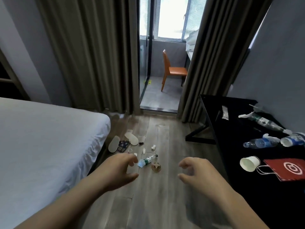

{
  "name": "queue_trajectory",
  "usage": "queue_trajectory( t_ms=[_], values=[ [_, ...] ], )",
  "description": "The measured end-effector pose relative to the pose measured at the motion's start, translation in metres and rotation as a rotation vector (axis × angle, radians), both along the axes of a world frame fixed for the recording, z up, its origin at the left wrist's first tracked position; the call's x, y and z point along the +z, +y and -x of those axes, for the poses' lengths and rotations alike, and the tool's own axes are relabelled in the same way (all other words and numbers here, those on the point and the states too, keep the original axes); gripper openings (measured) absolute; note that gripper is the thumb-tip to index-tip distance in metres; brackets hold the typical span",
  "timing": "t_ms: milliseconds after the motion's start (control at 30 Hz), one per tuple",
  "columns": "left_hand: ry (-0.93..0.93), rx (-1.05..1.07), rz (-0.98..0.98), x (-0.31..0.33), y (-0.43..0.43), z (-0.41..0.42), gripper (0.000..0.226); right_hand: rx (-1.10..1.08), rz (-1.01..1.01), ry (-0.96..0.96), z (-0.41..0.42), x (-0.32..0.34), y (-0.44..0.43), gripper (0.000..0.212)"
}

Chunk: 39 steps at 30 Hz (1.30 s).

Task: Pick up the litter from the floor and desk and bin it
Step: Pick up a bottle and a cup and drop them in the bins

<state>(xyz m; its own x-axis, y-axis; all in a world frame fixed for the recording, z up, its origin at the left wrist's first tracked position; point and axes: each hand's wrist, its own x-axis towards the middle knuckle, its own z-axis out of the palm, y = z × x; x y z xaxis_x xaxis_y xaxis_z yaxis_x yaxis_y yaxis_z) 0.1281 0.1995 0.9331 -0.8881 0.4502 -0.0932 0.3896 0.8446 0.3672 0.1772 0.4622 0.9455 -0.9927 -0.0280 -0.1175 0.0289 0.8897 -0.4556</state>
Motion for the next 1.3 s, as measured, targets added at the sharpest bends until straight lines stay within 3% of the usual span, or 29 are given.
queue_trajectory(
  t_ms=[333,767,1067,1300],
  values=[
    [-0.026,-0.097,0.028,-0.013,-0.011,0.22,0.035,-0.117,-0.01,-0.041,0.182,-0.014,-0.02,0.031],
    [-0.123,-0.131,0.045,-0.069,0.019,0.405,0.032,-0.17,0.009,-0.184,0.361,-0.072,0.002,0.031],
    [-0.205,-0.035,0.095,-0.138,0.075,0.543,0.034,-0.111,-0.001,-0.288,0.525,-0.138,0.063,0.031],
    [-0.223,-0.045,0.161,-0.226,0.105,0.636,0.035,-0.114,-0.035,-0.328,0.616,-0.227,0.084,0.034]
  ],
)
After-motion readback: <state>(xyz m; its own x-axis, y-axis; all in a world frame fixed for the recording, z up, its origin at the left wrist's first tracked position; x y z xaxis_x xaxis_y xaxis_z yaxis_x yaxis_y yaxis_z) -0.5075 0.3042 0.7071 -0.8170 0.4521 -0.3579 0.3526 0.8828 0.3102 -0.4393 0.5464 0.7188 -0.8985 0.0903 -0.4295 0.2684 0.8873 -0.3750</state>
